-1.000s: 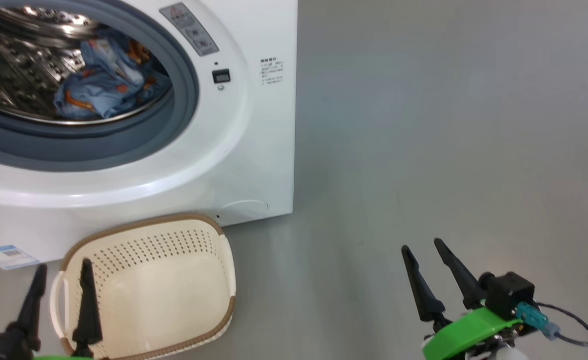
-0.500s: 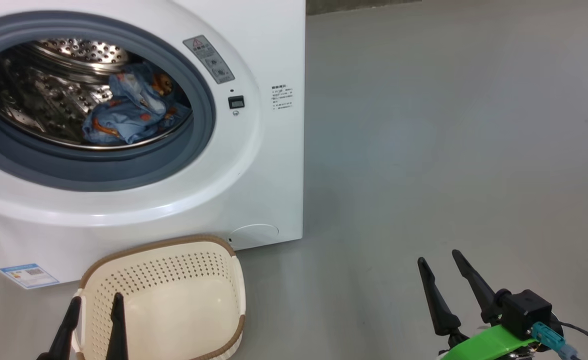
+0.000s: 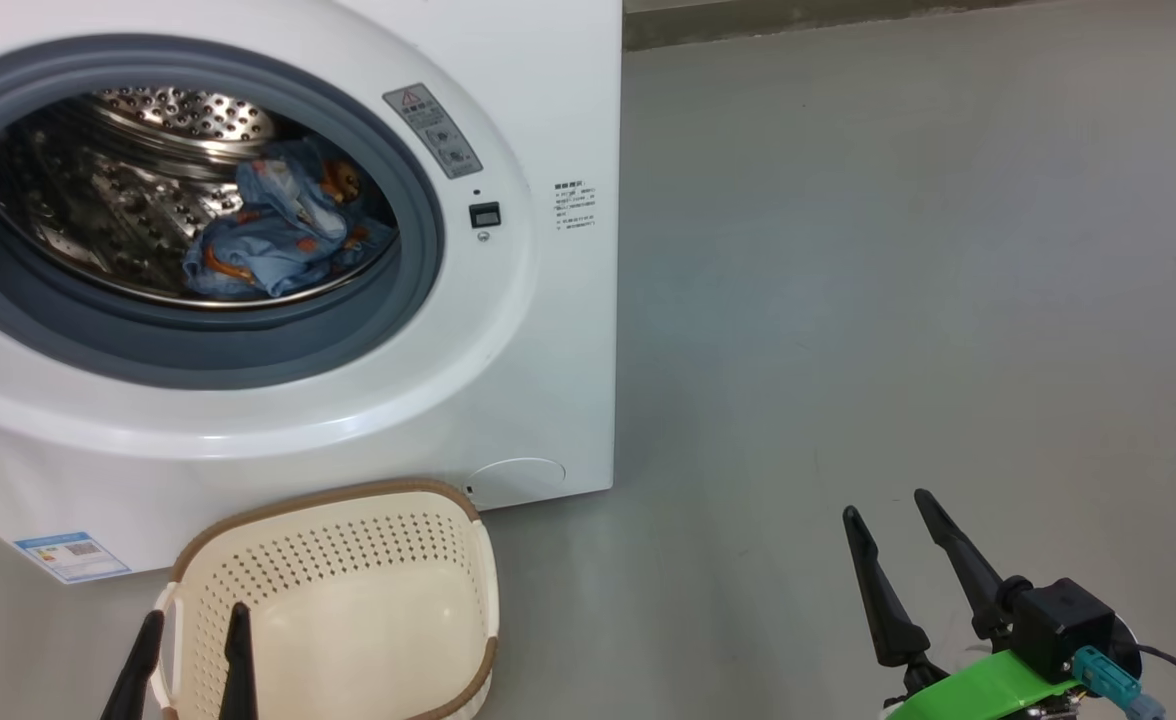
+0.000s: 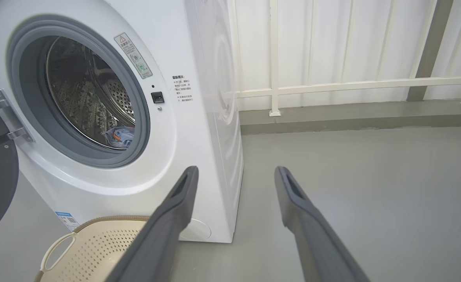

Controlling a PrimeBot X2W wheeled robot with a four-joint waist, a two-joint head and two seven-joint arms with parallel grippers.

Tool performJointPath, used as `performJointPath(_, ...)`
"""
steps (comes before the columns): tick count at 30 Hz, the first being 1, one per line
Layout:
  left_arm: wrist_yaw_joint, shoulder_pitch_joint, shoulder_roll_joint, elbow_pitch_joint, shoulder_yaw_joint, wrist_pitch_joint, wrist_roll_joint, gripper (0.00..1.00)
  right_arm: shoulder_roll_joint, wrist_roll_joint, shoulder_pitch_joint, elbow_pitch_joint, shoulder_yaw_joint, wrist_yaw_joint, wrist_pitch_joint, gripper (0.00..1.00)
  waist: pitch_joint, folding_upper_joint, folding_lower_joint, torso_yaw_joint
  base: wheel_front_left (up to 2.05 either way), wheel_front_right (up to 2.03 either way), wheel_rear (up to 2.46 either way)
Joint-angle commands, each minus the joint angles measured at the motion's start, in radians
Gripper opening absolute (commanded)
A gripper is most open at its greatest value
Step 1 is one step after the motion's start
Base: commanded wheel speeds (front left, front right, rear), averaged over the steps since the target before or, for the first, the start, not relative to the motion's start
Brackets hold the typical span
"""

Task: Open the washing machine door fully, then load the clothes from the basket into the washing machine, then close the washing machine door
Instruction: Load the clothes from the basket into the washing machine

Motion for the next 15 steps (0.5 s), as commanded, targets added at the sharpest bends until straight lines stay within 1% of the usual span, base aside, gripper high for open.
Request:
performJointPath(1,0.01,-0.016,0.006,-0.031,0.037,-0.005,0.004,1.0,0.001,-0.003,-0.003,-0.028,0.026,0.002,-0.005,1.0,-0.003,0.0,0.0,0.001,0.0,0.0,0.0)
performJointPath(7,0.029,-0.008,0.006,-0.03,0.05,-0.005,0.004,1.0,0.001,-0.008,0.0,-0.037,0.017,0.002,-0.005,1.0,-0.011,0.0,0.0,-0.001,0.0,0.0,0.0)
performJointPath(15,0.03,-0.006,0.006,-0.025,0.06,-0.005,0.013,1.0,0.001,-0.011,0.0,-0.041,0.008,0.002,-0.005,1.0,-0.016,0.0,0.0,-0.002,0.0,0.0,0.0)
